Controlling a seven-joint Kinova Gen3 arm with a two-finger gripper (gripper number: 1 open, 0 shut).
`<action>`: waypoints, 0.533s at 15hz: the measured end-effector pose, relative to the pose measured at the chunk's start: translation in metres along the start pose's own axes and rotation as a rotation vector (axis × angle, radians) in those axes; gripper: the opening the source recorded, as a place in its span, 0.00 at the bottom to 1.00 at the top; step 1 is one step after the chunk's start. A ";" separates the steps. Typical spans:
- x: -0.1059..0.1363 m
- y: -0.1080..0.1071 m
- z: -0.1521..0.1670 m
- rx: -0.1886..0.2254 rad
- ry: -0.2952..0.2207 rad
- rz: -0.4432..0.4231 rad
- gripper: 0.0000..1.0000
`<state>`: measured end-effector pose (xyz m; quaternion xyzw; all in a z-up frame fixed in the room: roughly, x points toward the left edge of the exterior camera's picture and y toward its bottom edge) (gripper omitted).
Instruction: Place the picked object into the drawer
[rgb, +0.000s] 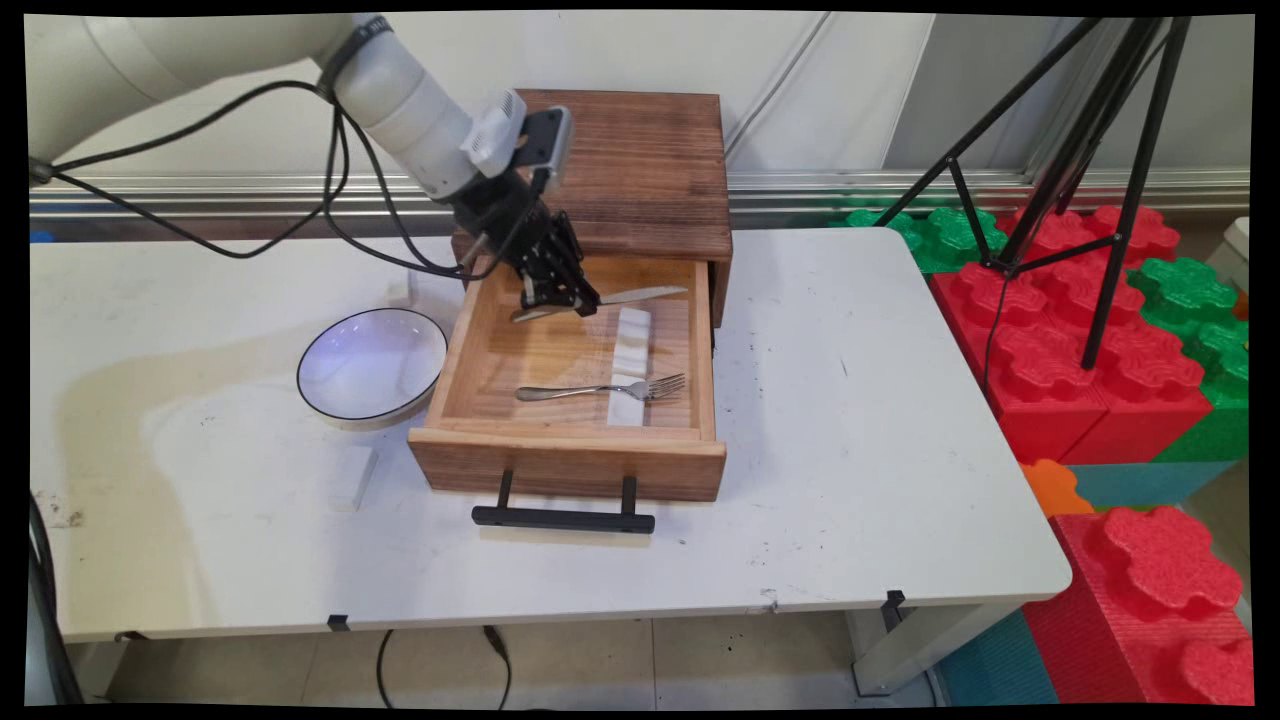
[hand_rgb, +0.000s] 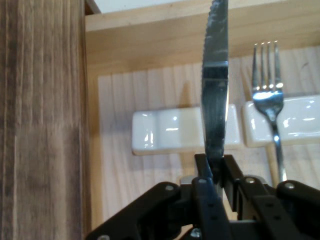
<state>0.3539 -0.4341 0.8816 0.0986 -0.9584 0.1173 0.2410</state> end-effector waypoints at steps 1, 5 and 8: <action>-0.001 -0.002 0.007 0.001 -0.008 0.000 0.00; -0.009 -0.008 0.027 -0.003 -0.040 -0.011 0.00; -0.013 -0.011 0.036 -0.004 -0.053 -0.017 0.00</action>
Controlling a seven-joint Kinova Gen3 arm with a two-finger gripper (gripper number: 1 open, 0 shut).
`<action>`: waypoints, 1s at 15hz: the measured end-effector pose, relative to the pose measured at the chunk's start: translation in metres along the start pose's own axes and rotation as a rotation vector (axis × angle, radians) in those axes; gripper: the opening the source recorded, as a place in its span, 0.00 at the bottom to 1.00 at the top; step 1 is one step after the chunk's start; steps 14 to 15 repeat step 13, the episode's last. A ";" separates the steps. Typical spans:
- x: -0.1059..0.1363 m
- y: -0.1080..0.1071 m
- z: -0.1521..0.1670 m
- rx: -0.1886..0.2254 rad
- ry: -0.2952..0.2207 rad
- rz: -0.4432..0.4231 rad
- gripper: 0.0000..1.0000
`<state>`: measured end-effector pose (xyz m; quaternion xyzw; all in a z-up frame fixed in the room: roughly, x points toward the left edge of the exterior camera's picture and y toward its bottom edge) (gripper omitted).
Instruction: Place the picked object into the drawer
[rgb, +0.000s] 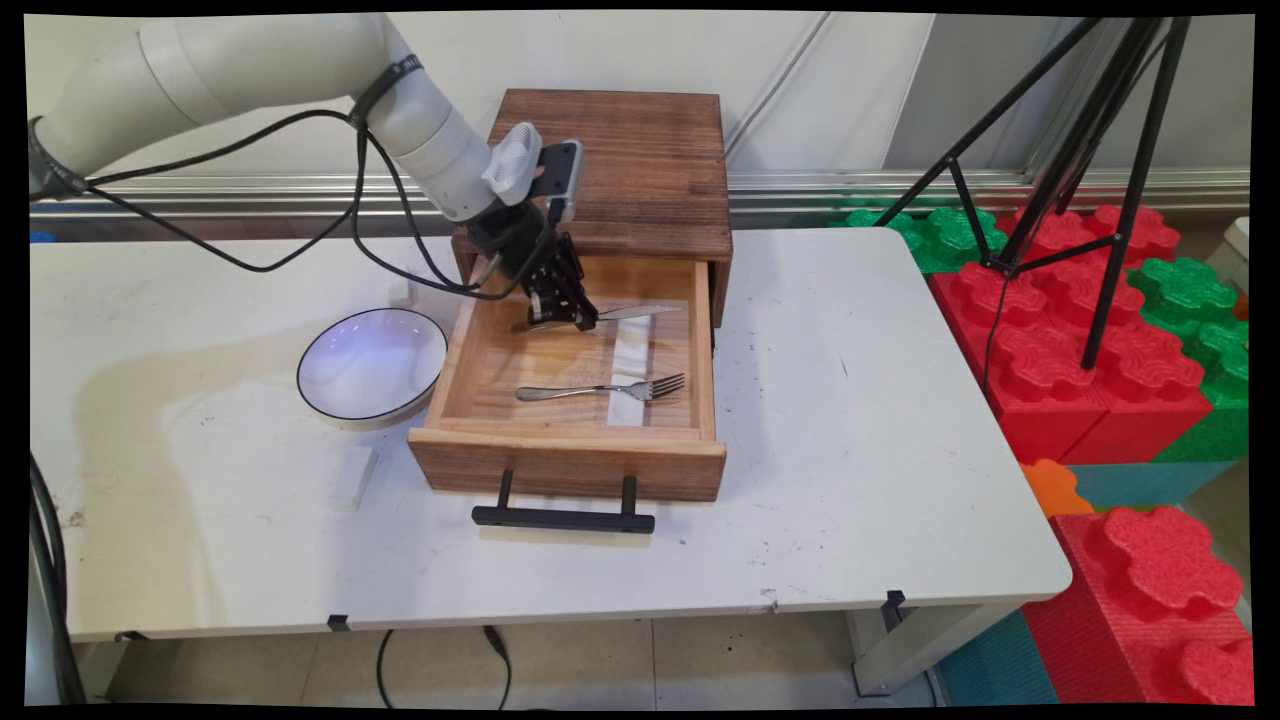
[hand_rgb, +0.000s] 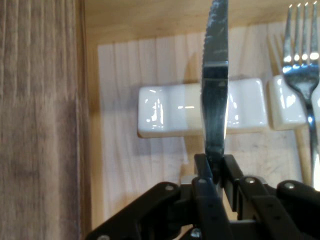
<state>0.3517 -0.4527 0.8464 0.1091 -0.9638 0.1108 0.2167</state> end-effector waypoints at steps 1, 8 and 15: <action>0.000 -0.001 0.002 0.000 -0.002 -0.001 0.00; -0.005 -0.006 0.018 -0.005 -0.017 -0.008 1.00; -0.003 -0.005 0.016 -0.005 -0.006 -0.014 1.00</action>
